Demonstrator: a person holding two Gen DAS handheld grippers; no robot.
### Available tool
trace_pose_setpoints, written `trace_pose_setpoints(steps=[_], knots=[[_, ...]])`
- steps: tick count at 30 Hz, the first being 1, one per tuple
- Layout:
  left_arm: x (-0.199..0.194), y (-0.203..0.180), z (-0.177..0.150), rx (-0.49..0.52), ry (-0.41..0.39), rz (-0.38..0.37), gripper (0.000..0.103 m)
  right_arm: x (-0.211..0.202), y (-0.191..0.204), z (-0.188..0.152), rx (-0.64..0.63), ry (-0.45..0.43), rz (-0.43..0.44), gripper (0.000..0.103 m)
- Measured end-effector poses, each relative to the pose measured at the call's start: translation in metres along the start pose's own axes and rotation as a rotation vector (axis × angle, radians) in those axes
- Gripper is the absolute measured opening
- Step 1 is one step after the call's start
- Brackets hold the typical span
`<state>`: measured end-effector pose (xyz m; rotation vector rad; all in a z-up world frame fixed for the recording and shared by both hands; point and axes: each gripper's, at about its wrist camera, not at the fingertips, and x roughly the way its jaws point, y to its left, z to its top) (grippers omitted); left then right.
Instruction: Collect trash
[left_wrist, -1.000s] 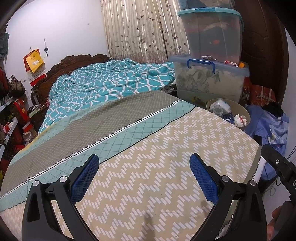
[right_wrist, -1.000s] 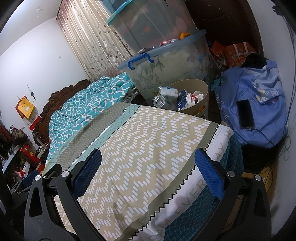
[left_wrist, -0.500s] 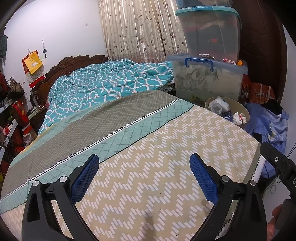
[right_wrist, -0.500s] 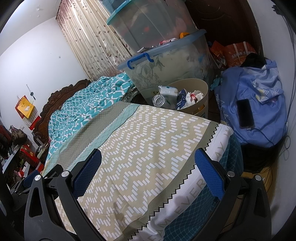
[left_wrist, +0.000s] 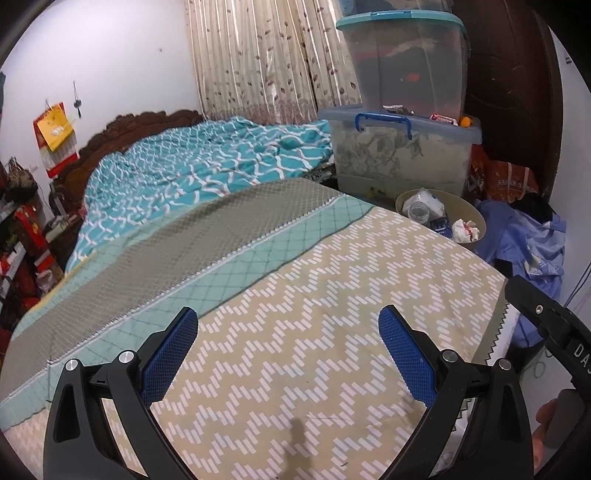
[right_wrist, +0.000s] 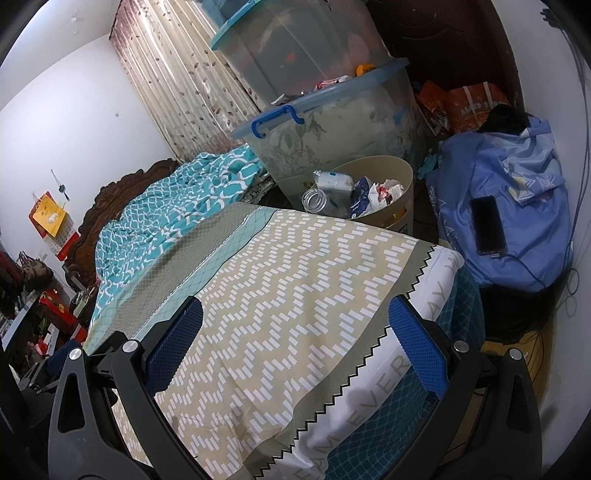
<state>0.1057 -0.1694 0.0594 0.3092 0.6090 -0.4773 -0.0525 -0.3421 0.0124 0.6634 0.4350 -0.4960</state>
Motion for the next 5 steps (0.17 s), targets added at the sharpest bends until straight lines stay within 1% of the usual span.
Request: trace_pose_setpoints(steps=[5], knots=[[0.0011, 0.0027, -0.0006, -0.010, 0.009, -0.003, 0.094, -0.0004, -0.0003, -0.0001, 0.000, 0.001, 0.000, 0.100]])
